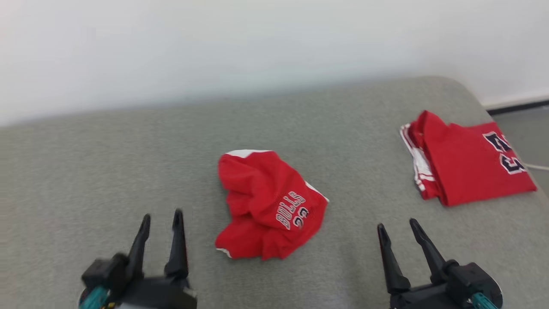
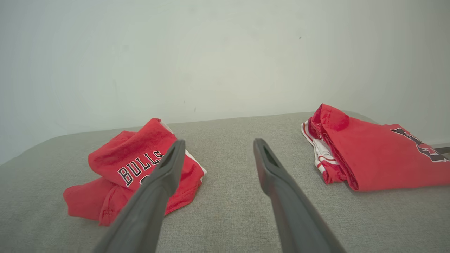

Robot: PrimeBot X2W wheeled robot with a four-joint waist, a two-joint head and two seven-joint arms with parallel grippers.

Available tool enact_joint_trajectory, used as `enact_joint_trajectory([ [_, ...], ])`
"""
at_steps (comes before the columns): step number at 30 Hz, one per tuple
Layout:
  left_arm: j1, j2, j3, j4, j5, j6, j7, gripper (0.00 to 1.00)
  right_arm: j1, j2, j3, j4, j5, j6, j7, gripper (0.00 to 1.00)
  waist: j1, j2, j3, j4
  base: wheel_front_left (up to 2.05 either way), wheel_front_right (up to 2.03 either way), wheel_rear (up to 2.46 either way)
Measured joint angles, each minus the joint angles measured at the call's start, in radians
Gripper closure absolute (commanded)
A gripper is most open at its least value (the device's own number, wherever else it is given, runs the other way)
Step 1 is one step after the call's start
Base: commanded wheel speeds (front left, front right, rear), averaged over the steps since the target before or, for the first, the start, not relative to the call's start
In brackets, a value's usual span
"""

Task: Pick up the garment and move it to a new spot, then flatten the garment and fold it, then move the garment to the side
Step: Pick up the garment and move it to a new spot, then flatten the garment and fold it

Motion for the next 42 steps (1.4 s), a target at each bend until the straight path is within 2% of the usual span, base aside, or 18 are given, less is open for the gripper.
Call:
enact_joint_trajectory([
  [5, 0.165, 0.007, 0.066, -0.123, 0.147, -0.035, -0.003, 0.00, 0.034, 0.000, -0.041, 0.016, -0.002, 0.000, -0.006, 0.00, -0.0001, -0.0001, -0.028, 0.050, 0.00, 0.00, 0.00],
  [11, 0.304, -0.020, 0.178, -0.192, 0.212, -0.048, -0.003, 0.00, 0.086, 0.000, -0.076, 0.046, 0.000, 0.000, -0.011, 0.00, -0.0001, -0.0001, -0.057, 0.095, 0.00, 0.00, 0.00],
  [14, 0.348, -0.028, 0.203, -0.200, 0.244, -0.062, -0.003, 0.00, 0.113, 0.000, -0.097, 0.057, 0.001, 0.000, -0.016, 0.00, -0.0001, -0.0001, -0.069, 0.114, 0.00, 0.00, 0.00],
  [25, 0.372, -0.040, 0.230, -0.195, 0.291, -0.095, -0.003, 0.00, 0.145, 0.000, -0.114, 0.068, -0.001, 0.000, -0.023, 0.00, -0.0001, 0.0000, -0.095, 0.140, 0.00, 0.00, 0.00],
  [42, 0.372, -0.044, 0.213, -0.179, 0.312, -0.098, -0.003, 0.00, 0.133, 0.000, -0.083, 0.065, 0.004, 0.000, -0.027, 0.00, -0.0001, -0.0001, -0.072, 0.123, 0.00, 0.00, 0.00],
])
